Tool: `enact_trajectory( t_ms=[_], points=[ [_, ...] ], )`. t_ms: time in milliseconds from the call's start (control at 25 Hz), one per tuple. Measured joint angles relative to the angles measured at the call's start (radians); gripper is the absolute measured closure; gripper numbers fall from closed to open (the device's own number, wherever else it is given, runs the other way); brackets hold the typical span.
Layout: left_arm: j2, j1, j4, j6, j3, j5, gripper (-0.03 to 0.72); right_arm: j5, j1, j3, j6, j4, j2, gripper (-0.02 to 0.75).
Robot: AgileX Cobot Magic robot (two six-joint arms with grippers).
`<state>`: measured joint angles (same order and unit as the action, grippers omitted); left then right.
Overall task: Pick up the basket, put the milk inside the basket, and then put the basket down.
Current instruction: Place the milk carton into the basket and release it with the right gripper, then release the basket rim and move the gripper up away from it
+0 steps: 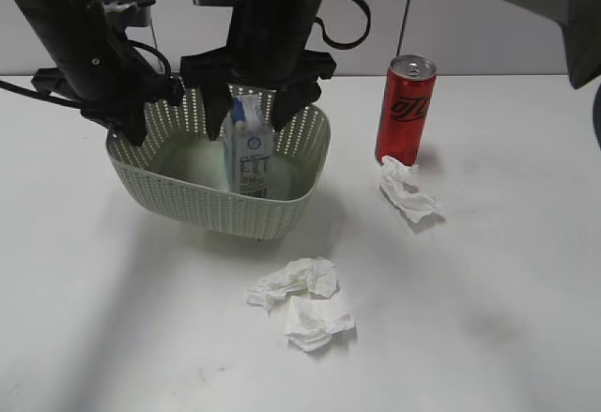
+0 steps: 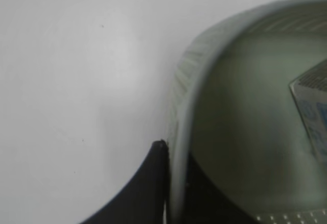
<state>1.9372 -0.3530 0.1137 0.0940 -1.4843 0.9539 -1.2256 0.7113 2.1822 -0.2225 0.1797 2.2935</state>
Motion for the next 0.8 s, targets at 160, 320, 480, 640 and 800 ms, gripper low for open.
enact_trajectory(
  t_ms=[160, 320, 480, 640, 800],
  points=[
    [0.000, 0.000, 0.000, 0.000, 0.000, 0.007, 0.688, 0.002, -0.010, 0.005, 0.004, 0.000, -0.071, 0.101],
    [0.000, 0.007, 0.002, 0.000, 0.000, 0.026, 0.688, 0.003, -0.052, -0.004, 0.010, 0.008, -0.157, 0.101],
    [0.000, 0.023, 0.002, 0.000, 0.000, 0.050, 0.688, 0.007, -0.139, -0.110, 0.023, 0.003, -0.223, 0.101],
    [0.000, 0.040, 0.003, 0.000, 0.000, 0.080, 0.688, 0.007, -0.255, -0.264, 0.061, -0.005, -0.301, 0.101],
    [0.000, 0.068, 0.026, 0.000, 0.000, 0.091, 0.688, 0.007, -0.403, -0.372, 0.103, -0.066, -0.410, 0.106]
  ],
)
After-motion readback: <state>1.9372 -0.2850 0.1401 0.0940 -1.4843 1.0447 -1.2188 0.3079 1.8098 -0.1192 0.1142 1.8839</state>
